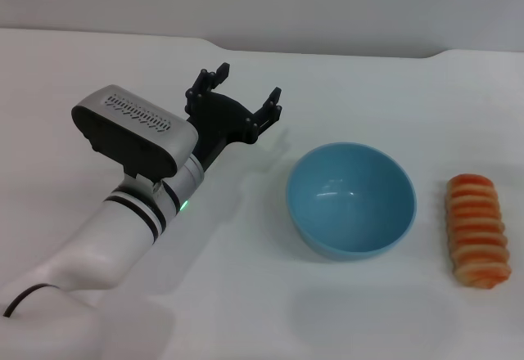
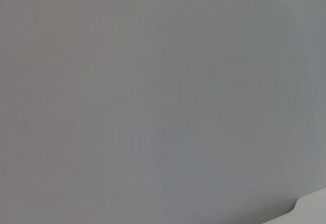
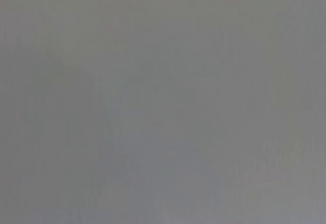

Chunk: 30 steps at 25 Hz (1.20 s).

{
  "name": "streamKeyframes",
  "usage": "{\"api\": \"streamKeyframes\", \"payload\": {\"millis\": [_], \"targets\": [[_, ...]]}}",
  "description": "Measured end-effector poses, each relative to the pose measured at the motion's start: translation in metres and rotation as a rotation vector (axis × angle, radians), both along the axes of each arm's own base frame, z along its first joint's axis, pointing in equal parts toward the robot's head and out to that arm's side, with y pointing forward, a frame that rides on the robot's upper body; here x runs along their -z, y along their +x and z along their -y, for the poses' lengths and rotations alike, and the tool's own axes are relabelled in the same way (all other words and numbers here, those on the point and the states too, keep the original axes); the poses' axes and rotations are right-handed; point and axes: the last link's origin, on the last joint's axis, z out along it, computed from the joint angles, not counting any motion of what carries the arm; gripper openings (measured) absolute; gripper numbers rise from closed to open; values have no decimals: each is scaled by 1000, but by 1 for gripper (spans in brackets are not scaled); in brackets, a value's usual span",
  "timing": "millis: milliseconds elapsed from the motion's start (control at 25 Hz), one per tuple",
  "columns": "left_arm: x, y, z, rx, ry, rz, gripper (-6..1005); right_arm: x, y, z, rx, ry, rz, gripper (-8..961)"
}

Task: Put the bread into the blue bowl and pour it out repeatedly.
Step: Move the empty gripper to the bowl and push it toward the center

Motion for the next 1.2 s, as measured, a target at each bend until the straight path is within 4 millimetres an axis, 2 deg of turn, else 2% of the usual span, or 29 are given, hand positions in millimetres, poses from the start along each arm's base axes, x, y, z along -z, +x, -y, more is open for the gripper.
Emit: {"api": "streamKeyframes", "payload": {"millis": [520,720,880,960,1040,1200], "targets": [[0,0,0,-1,-1,0,841,0,0,-1,-1,1,-2,701],[-5,16,0,-10,9,88,841,-1,3,2,11,8,-7,701],[-17,31,-16,-40,-32,129,840,-2,3,3,13,9,-7,702],[-24,41,-30,-100,-138,112,840,-2,3,3,12,10,-6,702],[-26,45,-35,-125,-186,96,840,-2,3,3,12,10,-5,702],[-45,60,-52,-220,-336,34,840,-2,3,3,11,12,-3,702]]}}
